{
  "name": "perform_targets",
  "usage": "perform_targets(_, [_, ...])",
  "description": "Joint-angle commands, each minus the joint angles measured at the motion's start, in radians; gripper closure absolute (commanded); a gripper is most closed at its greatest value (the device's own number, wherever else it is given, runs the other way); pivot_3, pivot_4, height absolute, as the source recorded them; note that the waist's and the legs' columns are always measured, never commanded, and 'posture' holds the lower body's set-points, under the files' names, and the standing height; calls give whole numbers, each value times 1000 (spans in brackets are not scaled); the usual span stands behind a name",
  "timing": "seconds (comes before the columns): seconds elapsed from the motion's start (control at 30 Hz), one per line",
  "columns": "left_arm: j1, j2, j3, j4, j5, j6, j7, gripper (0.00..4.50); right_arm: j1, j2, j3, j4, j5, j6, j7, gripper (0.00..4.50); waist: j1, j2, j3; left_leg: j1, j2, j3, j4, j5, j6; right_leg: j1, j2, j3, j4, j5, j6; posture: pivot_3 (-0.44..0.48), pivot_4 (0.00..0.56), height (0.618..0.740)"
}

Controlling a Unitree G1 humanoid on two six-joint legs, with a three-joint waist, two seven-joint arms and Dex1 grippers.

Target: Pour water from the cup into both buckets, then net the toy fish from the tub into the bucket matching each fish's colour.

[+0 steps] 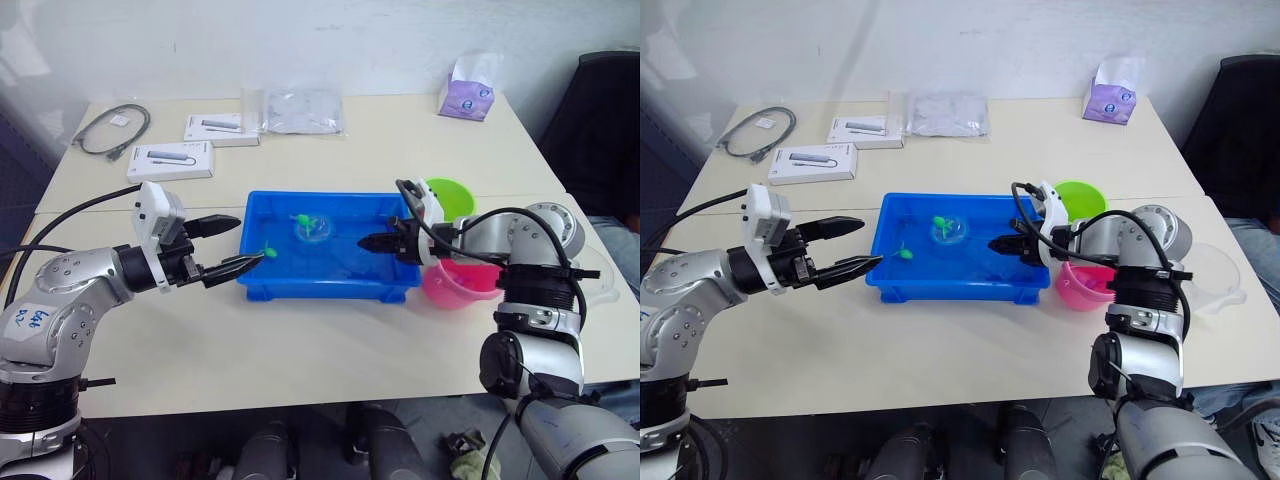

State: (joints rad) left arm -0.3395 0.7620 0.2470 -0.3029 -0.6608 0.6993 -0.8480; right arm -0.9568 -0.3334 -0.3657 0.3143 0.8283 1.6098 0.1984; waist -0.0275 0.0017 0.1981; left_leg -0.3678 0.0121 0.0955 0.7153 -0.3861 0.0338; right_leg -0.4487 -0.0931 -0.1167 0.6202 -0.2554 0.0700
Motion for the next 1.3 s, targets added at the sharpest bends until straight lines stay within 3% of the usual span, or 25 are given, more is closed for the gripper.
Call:
perform_targets(0.03, [-23, 17, -3, -7, -20, -9, -34, 73, 4, -76, -48, -65, 145, 5, -25, 4500, 2, 0, 0, 0, 0, 0, 0, 0, 0, 0, 0, 0, 0, 0, 0, 0, 150, 740])
perform_targets(0.2, [-113, -14, -72, 70, 8, -37, -70, 73, 80, -218, -87, -161, 376, 5, -116, 4500, 13, 0, 0, 0, -1, 0, 0, 0, 0, 0, -1, 0, 0, 0, 0, 0, 150, 740])
perform_targets(0.5, [-296, -122, -222, 237, 62, -112, -160, 73, 173, -385, -252, -240, 722, -31, -469, 4500, 27, 0, 0, 0, 0, 1, 0, 0, 0, 0, 0, 0, 0, 0, 0, 0, 150, 740])
perform_targets(0.67, [-371, -187, -274, 296, 86, -147, -197, 73, 260, -515, -245, -274, 816, -120, -601, 4500, 34, 0, 0, -1, 0, 1, 1, 0, 1, 0, 0, 0, -1, 0, 0, 0, 150, 740])
perform_targets(0.77, [-396, -208, -282, 312, 93, -155, -212, 73, 315, -583, -230, -307, 810, -149, -603, 4500, 35, 0, 0, -1, 0, 1, 1, 0, 1, 0, 0, 0, -1, 0, 0, 0, 150, 740])
perform_targets(0.93, [-402, -213, -280, 325, 103, -161, -226, 73, 398, -679, -140, -465, 600, -212, -435, 4500, 30, 0, 0, 0, 1, 1, 1, 0, 1, 0, -1, 1, -1, 0, 0, 0, 150, 740])
perform_targets(1.03, [-402, -215, -279, 327, 107, -162, -229, 73, 479, -777, -24, -595, 384, -356, -223, 4500, 32, 0, 0, 0, 1, 1, 1, 0, 1, 0, -1, 1, -1, 0, 0, 0, 150, 740])
perform_targets(1.17, [-403, -220, -276, 324, 110, -158, -228, 73, 641, -973, 163, -701, -44, -731, 61, 4500, 44, 0, 0, -1, 0, 1, 1, 0, 1, 1, -1, 1, -2, 0, 1, 0, 150, 740])
perform_targets(1.3, [-402, -215, -271, 323, 114, -155, -227, 73, 769, -1068, 227, -675, -374, -1069, 211, 4500, 54, 0, 0, -1, -1, 1, 1, 0, 1, 1, -1, 1, -4, 1, 3, 0, 150, 740])
